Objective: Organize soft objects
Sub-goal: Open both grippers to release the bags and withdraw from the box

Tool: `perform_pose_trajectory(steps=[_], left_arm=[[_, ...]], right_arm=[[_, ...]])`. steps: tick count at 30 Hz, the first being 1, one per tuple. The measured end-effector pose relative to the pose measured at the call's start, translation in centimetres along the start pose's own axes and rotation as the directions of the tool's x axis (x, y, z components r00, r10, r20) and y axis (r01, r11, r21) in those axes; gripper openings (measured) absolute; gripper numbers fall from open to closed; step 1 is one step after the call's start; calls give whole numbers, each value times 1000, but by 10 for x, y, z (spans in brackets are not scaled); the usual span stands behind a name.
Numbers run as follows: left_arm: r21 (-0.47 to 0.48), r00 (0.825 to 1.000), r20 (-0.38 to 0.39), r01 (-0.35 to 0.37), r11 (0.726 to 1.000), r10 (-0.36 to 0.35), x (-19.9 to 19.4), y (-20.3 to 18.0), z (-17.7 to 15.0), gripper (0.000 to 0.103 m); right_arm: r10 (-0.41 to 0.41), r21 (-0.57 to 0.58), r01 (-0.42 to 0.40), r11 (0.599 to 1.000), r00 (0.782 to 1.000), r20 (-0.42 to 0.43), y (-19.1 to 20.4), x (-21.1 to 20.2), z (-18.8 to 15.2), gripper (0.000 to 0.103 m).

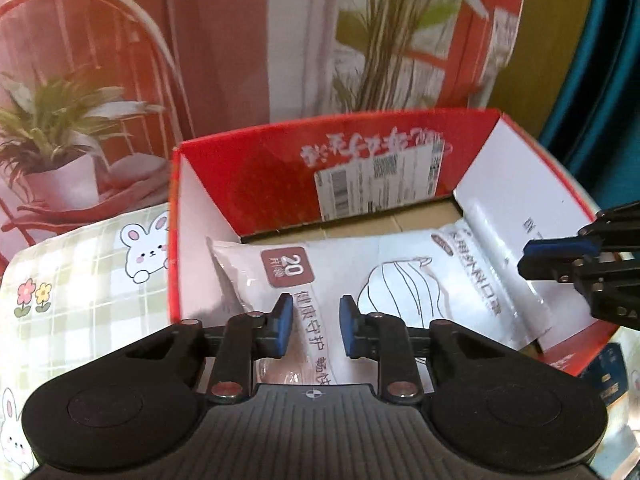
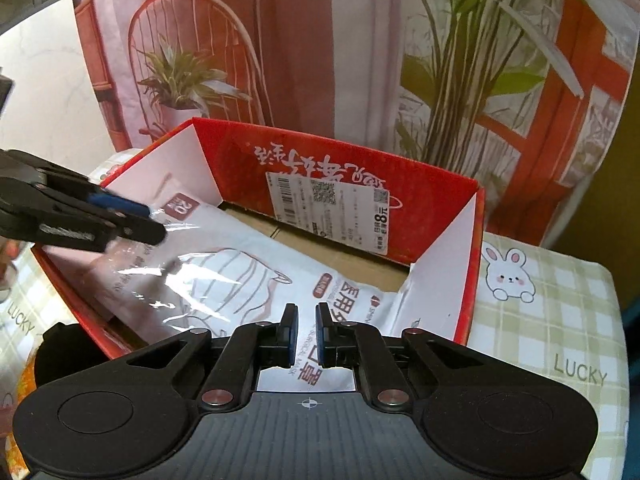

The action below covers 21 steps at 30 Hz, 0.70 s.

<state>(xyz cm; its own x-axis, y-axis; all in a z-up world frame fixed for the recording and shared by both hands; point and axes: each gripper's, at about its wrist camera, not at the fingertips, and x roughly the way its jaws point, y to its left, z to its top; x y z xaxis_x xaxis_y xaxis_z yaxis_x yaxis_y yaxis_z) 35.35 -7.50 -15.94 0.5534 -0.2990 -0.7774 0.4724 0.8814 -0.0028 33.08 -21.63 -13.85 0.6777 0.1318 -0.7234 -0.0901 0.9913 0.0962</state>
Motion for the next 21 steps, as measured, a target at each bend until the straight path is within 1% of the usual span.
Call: perform_pose_trajectory(steps=[1, 2, 5, 8, 10, 13, 15, 18, 21], left_arm=[[3, 1000, -12, 0, 1000, 0, 3, -1, 2, 23], [9, 1000, -30, -7, 1000, 7, 7, -2, 4, 18], [39, 996, -92, -16, 999, 20, 19, -5, 7, 17], [74, 988, -152, -17, 997, 28, 33, -9, 6, 16], [98, 984, -175, -17, 995, 34, 37, -13, 5, 10], [119, 983, -180, -7, 993, 29, 36, -13, 5, 10], [113, 985, -169, -8, 994, 28, 35, -12, 4, 10], [93, 992, -122, -9, 996, 21, 26, -9, 1, 12], [76, 996, -88, -14, 997, 20, 13, -12, 0, 13]], right_arm=[[4, 6, -4, 1000, 1000, 0, 0, 0, -1, 9], [8, 11, -8, 1000, 1000, -4, -1, 0, 0, 9], [12, 11, -12, 1000, 1000, -16, -2, 3, 2, 10], [16, 20, -16, 1000, 1000, -15, -5, 6, 5, 10], [22, 29, -21, 999, 1000, -16, -7, 9, 5, 10], [35, 44, -34, 998, 999, -22, -10, 12, 4, 10], [39, 46, -37, 998, 999, -24, -10, 12, 3, 10], [36, 46, -35, 998, 999, -15, -11, 11, 4, 10], [25, 46, -25, 999, 1000, -1, -9, 6, 4, 13]])
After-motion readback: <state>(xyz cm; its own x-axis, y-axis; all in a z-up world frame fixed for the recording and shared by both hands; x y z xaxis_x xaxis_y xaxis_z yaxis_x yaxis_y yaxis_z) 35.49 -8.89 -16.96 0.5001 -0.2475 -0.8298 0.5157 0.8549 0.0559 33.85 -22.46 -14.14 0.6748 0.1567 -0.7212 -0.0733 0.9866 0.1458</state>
